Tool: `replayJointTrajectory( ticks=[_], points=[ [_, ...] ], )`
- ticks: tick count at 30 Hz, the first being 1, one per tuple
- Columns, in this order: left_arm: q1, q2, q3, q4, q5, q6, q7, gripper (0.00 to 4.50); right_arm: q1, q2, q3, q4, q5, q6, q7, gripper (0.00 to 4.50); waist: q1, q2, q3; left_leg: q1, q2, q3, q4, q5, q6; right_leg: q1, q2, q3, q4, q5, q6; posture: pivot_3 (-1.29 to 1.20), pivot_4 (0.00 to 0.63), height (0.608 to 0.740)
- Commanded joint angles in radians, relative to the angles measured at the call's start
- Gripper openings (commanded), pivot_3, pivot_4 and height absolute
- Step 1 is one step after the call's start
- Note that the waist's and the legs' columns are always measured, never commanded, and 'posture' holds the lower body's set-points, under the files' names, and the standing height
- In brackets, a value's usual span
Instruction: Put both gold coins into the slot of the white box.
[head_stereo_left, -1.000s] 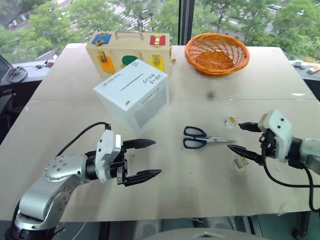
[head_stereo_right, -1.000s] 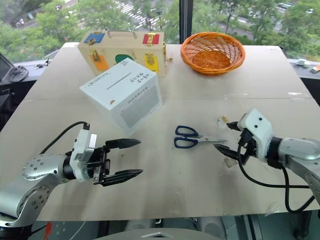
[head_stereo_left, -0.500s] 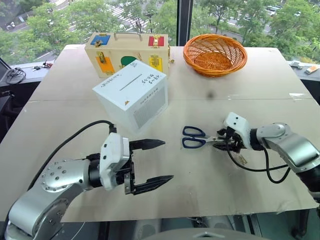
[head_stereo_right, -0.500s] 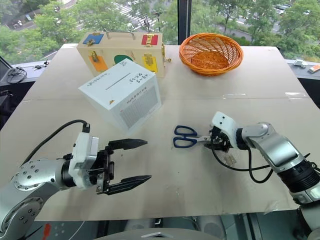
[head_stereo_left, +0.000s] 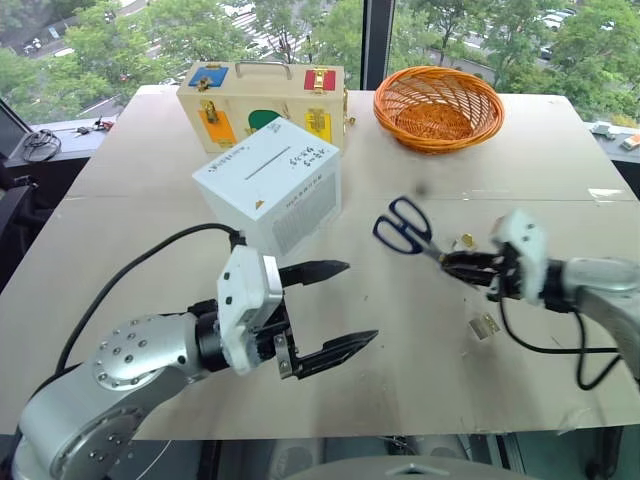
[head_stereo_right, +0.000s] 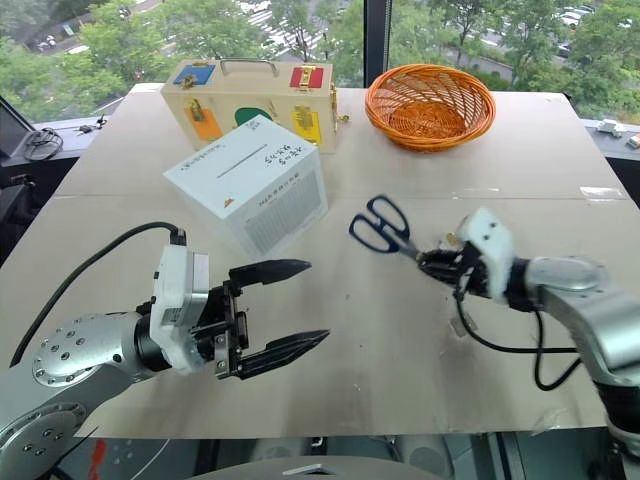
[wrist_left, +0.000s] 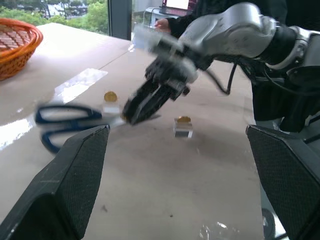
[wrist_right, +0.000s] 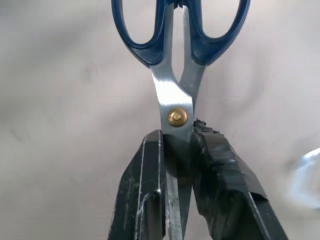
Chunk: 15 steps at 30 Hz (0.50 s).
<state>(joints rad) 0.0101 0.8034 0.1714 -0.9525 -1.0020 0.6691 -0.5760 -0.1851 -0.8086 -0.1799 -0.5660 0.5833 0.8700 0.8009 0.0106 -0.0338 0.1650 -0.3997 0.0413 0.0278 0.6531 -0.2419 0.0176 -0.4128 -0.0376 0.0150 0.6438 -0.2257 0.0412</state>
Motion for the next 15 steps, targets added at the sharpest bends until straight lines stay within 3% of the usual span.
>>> replayJointTrajectory(
  ticks=[1, 5, 8, 12, 15],
  points=[
    [-0.076, -0.020, -0.049, -0.001, -0.040, 0.022, 0.078, 4.50, 0.099, -0.034, -0.290, -0.160, 0.125, 0.137, -0.047, 0.26, 0.009, -0.001, 0.000, 0.000, 0.000, 0.001, 0.000, 0.000, 0.000, 0.001, 0.000, 0.000, 0.000, 0.000, 0.000, 0.00, 0.150, 0.740],
    [-0.137, -0.036, -0.075, 0.078, -0.054, 0.048, 0.094, 4.50, 0.306, -0.061, -0.556, -0.229, 0.173, 0.272, -0.045, 0.26, 0.012, -0.001, -0.001, 0.000, -0.001, 0.003, 0.000, 0.000, 0.000, 0.002, 0.001, 0.002, 0.000, -0.002, -0.003, 0.00, 0.150, 0.740],
    [-0.142, -0.024, -0.061, 0.163, -0.040, 0.041, 0.033, 4.50, 0.528, -0.080, -0.651, -0.218, 0.096, 0.283, -0.022, 0.26, 0.003, -0.001, -0.001, 0.000, -0.001, 0.005, 0.000, 0.000, 0.000, 0.001, 0.001, 0.003, 0.000, -0.003, -0.002, 0.00, 0.150, 0.740],
    [-0.149, 0.013, -0.037, 0.302, 0.005, -0.002, -0.130, 4.50, 0.630, -0.072, -0.585, -0.099, -0.012, 0.198, -0.059, 0.26, -0.009, -0.001, -0.001, 0.002, -0.001, 0.005, 0.000, 0.000, 0.000, 0.001, 0.003, 0.004, 0.000, -0.005, 0.000, 0.00, 0.150, 0.740],
    [-0.143, 0.059, -0.019, 0.420, 0.062, -0.066, -0.314, 4.50, 0.583, -0.075, -0.446, 0.043, -0.089, 0.131, -0.101, 0.26, -0.022, -0.001, -0.002, 0.003, -0.001, 0.005, 0.001, 0.000, 0.000, 0.001, 0.003, 0.005, 0.000, -0.004, -0.001, 0.00, 0.150, 0.740]
  ],
)
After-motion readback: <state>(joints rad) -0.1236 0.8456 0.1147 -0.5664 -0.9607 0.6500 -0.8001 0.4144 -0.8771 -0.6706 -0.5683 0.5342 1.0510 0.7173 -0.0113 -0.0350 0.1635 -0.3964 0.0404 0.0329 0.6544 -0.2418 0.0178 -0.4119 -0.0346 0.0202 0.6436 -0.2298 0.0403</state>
